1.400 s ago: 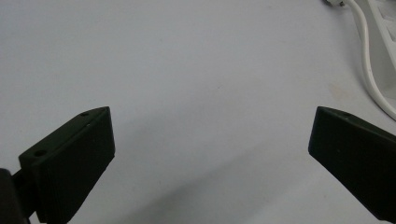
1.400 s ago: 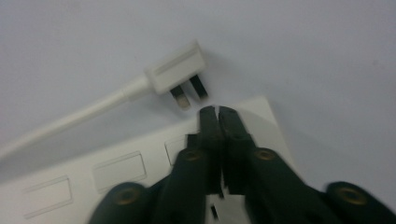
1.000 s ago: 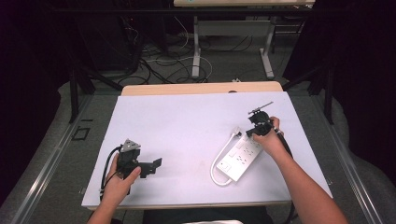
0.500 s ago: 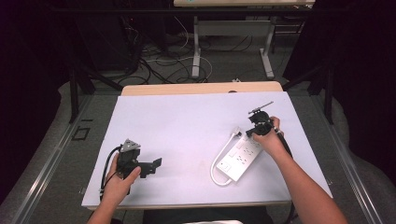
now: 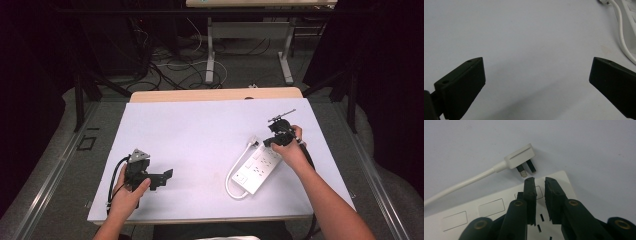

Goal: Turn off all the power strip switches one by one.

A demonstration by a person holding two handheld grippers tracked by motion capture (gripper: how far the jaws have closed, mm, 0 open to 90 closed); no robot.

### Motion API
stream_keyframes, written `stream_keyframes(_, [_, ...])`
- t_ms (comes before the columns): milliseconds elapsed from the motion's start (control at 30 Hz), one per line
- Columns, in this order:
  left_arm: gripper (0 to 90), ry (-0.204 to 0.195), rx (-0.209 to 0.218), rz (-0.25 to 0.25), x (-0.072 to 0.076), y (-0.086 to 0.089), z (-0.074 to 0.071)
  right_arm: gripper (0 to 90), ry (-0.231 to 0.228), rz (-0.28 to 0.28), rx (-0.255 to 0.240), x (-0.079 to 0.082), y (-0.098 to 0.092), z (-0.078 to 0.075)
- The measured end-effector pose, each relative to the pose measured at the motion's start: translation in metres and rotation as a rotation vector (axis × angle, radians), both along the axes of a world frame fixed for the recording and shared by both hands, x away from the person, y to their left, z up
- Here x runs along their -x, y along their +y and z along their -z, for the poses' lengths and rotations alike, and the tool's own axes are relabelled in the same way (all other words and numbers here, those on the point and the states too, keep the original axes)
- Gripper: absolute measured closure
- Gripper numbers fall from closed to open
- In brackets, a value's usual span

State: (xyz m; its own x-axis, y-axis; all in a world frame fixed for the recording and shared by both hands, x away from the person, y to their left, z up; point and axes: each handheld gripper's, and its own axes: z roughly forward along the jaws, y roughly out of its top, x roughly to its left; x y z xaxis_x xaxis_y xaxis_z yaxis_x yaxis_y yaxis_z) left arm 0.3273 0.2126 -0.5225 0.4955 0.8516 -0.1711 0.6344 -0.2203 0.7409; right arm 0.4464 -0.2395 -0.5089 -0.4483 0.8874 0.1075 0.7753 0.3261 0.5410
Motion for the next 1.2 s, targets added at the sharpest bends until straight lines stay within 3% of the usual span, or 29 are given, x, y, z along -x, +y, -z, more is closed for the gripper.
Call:
stream_keyframes(467, [0.5,0.004,-0.001,-0.004,-0.001,0.001,0.000,54.7,-0.065,-0.032,0.006,0.013,-0.002,-0.006])
stream_keyframes(767, [0.4,0.004,0.001,-0.005,-0.001,0.002,0.000,52.7,-0.090,-0.106,0.024,0.029,0.004,-0.010])
stream_keyframes(933, [0.5,-0.002,0.003,-0.007,0.000,0.002,0.000,46.4,-0.104,-0.134,0.057,0.041,0.006,-0.010])
stream_keyframes(1000, [0.4,-0.001,0.003,-0.008,0.000,0.002,0.000,42.1,-0.126,-0.154,0.081,0.045,0.004,-0.010])
stream_keyframes(1033, [0.4,-0.002,0.002,-0.008,0.000,0.002,0.000,40.5,-0.159,-0.165,0.066,0.047,0.004,-0.009])
stream_keyframes(1200, [0.4,-0.003,0.002,-0.007,0.000,0.002,0.000,36.2,-0.213,-0.189,0.039,0.059,-0.001,-0.008])
